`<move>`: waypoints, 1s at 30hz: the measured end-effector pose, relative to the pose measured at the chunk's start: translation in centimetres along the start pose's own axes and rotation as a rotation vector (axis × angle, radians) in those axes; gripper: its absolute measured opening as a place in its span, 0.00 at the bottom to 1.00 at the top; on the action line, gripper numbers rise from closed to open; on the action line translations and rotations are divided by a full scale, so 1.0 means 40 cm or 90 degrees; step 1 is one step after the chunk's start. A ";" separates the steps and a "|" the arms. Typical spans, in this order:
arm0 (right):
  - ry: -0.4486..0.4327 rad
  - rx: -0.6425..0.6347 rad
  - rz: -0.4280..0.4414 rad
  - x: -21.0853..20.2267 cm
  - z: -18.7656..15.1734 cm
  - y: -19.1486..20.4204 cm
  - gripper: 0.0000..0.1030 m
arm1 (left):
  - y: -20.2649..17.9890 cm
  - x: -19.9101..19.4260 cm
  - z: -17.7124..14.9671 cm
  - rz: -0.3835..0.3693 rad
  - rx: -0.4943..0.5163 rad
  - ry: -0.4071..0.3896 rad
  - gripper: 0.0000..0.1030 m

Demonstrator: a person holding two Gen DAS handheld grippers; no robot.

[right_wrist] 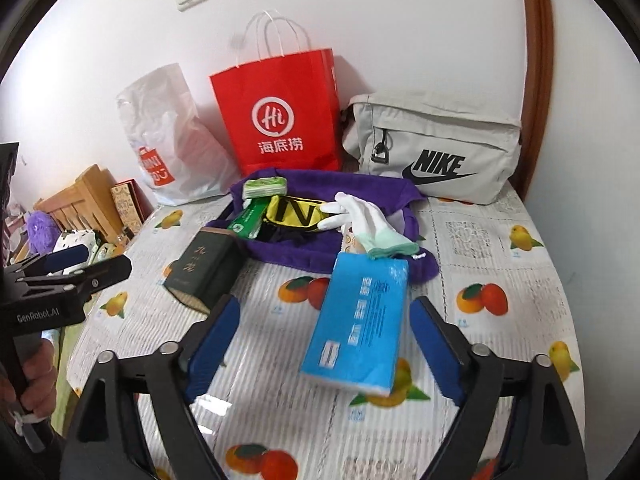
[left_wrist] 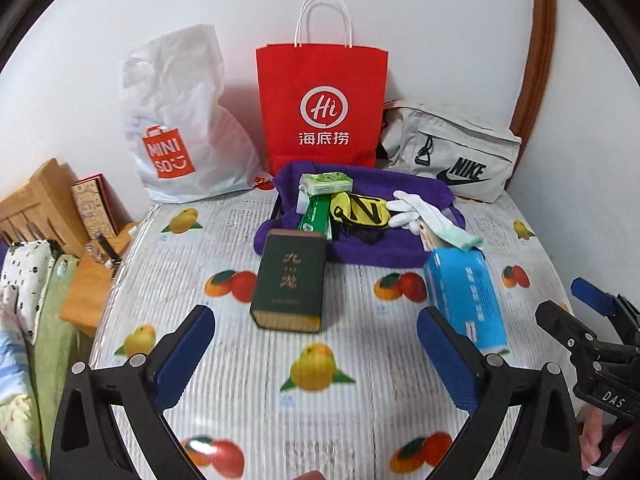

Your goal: Organize soft objects

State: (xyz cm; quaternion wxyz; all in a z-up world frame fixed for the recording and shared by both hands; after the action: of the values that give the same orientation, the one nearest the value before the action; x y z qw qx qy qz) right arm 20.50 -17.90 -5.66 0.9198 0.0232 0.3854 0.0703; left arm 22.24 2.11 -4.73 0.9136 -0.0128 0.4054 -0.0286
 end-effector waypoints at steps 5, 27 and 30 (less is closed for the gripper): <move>-0.020 -0.023 -0.027 -0.061 -0.049 0.025 0.97 | -0.011 -0.074 -0.067 0.009 -0.009 -0.020 1.00; -0.053 -0.010 -0.043 -0.228 -0.209 0.028 0.97 | -0.040 -0.222 -0.225 0.019 0.000 -0.062 1.00; -0.059 -0.011 -0.045 -0.242 -0.213 0.029 0.97 | -0.039 -0.227 -0.230 0.019 -0.003 -0.065 1.00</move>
State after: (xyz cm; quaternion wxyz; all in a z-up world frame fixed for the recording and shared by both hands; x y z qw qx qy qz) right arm 7.57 -18.26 -4.70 0.9387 0.0050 0.3424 0.0402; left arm 9.26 1.13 -4.10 0.9333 -0.0104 0.3588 -0.0130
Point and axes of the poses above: each gripper's, at about its wrist camera, not at the fingertips, and x roughly the way its jaws point, y to its left, z to its top, the point moved 7 cm from there along x, roughly the way its jaws point, and after that the axes turned 3 degrees about -z, right-handed, at the moved point
